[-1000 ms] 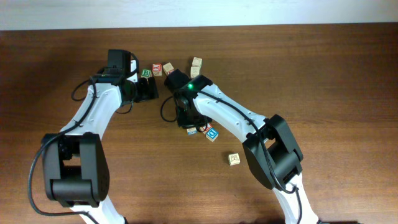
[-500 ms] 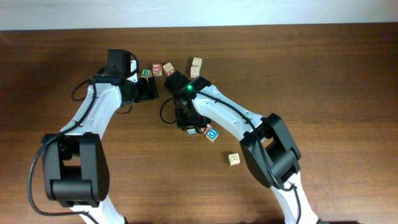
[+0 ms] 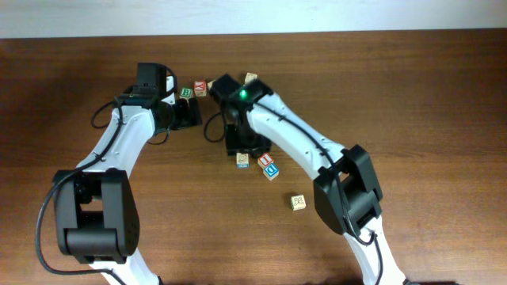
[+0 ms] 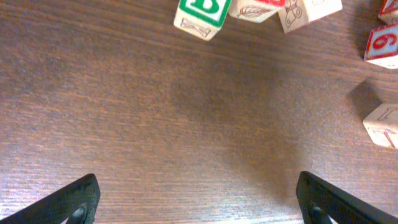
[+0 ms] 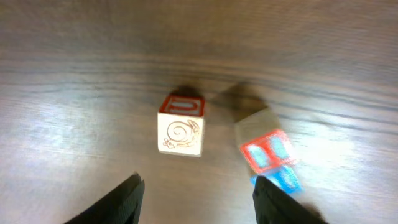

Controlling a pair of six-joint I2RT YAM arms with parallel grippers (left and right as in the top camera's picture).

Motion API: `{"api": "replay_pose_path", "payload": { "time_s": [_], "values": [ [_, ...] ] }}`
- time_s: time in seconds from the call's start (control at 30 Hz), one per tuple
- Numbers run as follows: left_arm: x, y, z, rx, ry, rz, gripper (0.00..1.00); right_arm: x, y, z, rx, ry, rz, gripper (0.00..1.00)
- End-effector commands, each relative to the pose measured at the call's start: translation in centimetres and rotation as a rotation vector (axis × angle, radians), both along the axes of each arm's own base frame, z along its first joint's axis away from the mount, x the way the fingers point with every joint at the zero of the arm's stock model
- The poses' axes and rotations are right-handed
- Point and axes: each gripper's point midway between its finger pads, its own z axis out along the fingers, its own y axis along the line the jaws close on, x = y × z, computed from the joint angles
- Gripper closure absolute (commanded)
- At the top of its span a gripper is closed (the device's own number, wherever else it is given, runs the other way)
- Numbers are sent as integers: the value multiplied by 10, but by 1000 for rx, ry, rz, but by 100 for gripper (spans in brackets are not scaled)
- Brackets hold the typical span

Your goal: Rotate 4 blocks

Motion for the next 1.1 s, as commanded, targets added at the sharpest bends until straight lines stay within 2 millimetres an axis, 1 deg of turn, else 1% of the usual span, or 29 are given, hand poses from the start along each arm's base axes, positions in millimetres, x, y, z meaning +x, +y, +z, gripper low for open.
{"api": "replay_pose_path", "payload": {
  "time_s": [0.0, 0.03, 0.07, 0.1, 0.13, 0.17, 0.27, 0.3, 0.43, 0.53, 0.67, 0.7, 0.77, 0.9, 0.93, 1.0, 1.07],
  "values": [
    [4, 2, 7, 6, -21, -2, 1, 13, -32, 26, -17, 11, -6, 43],
    [4, 2, 7, 6, -21, -2, 1, 11, -47, 14, -42, 51, -80, 43],
    [4, 2, 7, 6, -21, -2, 1, 10, -54, 1, -56, 72, -135, 43],
    [4, 2, 7, 6, -21, -2, 1, 5, -58, -20, -74, 95, -179, 43],
    [4, 2, 7, 6, -21, -2, 1, 1, -59, -35, -76, 107, -193, 43],
    [4, 2, 7, 6, -21, -2, 1, -2, -57, -43, -63, 118, -193, 43],
    [4, 2, 7, 6, -21, -2, 1, -9, -46, -58, -1, 153, -193, 44],
    [4, 2, 7, 6, -21, -2, 1, -9, -43, -60, 17, 156, -193, 44],
    [4, 2, 7, 6, -21, -2, 1, -5, -41, -61, 30, 137, -164, 53],
    [4, 2, 7, 6, -21, -2, 1, 0, -39, -61, 43, 112, -115, 67],
    [4, 2, 7, 6, -21, -2, 1, 2, -37, -61, 52, 103, -100, 81],
    [4, 2, 7, 6, -21, -2, 1, 2, -37, -61, 53, 101, -99, 82],
    [4, 2, 7, 6, -21, -2, 1, 5, -34, -61, 66, 91, -98, 83],
    [4, 2, 7, 6, -21, -2, 1, 2, -22, -61, 81, 79, -73, 82],
    [4, 2, 7, 6, -21, -2, 1, 2, -22, -61, 81, 79, -73, 77],
    [4, 2, 7, 6, -21, -2, 1, 1, -23, -61, 78, 83, -73, 66],
    [4, 2, 7, 6, -21, -2, 1, 0, -23, -59, 74, 89, -74, 62]
  ]
}}
